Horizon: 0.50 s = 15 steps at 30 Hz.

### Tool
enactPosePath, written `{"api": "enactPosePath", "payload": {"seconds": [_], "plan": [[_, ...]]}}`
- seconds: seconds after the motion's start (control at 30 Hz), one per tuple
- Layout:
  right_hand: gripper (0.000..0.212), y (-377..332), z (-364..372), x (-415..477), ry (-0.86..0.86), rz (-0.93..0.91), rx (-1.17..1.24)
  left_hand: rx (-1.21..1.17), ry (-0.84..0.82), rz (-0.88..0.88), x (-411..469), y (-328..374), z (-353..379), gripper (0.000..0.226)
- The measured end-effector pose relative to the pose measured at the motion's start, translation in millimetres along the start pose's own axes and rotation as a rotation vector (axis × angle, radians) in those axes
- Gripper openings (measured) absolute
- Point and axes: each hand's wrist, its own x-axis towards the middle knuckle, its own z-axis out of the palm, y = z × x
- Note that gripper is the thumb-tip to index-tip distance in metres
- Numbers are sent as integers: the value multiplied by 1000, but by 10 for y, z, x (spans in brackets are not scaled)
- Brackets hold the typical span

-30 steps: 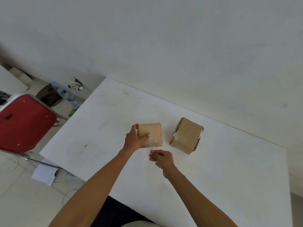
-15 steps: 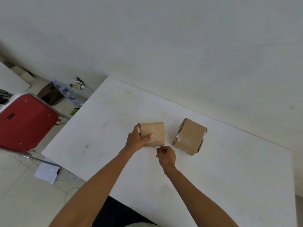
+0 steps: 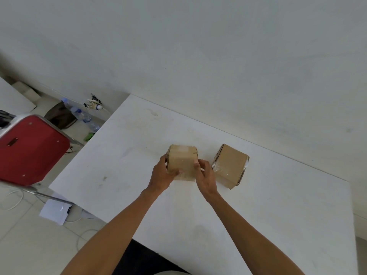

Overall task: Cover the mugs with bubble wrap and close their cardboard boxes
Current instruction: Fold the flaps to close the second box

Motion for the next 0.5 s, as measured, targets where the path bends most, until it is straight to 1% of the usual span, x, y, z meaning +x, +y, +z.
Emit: {"api": "enactPosePath", "payload": {"seconds": [0.07,0.13,0.2,0.3,0.4,0.5], "plan": [[39,31,-8,-63,9,7,21,21,-3,26,-7,-56,-12,78],[35,96,-7,-111,-10,46,30,57,-28,39,-9,-152,-24,77],[39,158,14,-135,-60,89,7,119,-57,-7,-39,-202,-45,77],[52,243,60,-141,-123,143,-160,137,-68,-82,-63,-243,-70,67],[52,273,110,-129,-122,130,-242,168,-55,-90,-71,-232,-92,58],[55,255,81,-89,-153,158,-314,213,-68,-105,-39,-216,-135,56]]}}
